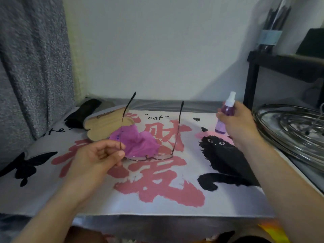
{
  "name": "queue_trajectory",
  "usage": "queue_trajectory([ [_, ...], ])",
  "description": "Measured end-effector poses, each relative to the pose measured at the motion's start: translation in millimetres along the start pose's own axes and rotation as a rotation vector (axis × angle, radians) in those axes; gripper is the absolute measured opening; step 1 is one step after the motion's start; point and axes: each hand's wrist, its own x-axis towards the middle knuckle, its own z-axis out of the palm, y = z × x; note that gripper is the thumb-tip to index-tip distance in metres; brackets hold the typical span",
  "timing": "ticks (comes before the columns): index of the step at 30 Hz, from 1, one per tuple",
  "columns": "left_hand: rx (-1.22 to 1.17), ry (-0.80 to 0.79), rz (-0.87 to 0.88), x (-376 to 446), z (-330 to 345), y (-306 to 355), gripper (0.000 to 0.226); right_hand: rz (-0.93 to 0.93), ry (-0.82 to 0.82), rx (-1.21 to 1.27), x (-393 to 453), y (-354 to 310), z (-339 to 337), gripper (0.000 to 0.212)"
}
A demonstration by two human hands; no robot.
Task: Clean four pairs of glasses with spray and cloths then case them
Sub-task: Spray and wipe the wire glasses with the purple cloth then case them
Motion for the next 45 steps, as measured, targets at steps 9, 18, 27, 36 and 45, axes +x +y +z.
queue_trajectory([
  [9,-0.149,0.021,0.009,26,-2,-23,0.020,-0.051,0.063,-0.177,86,44,62,0.014],
  [18,-0.214,0.043,0.036,32,-3,-31,0.020,-0.108,0.096,-0.170,87,57,68,0.051],
  [27,-0.207,0.032,0.083,28,-7,-29,0.016,-0.427,-0.711,-0.236,-8,3,103,0.009],
  [36,-0.200,-0.093,0.089,17,-6,-19,0.017,-0.579,-0.933,-0.522,-37,9,130,0.017],
  [45,-0.177,-0.077,0.149,19,0,-2,0.016,-0.254,-0.762,0.088,-11,-43,88,0.022],
])
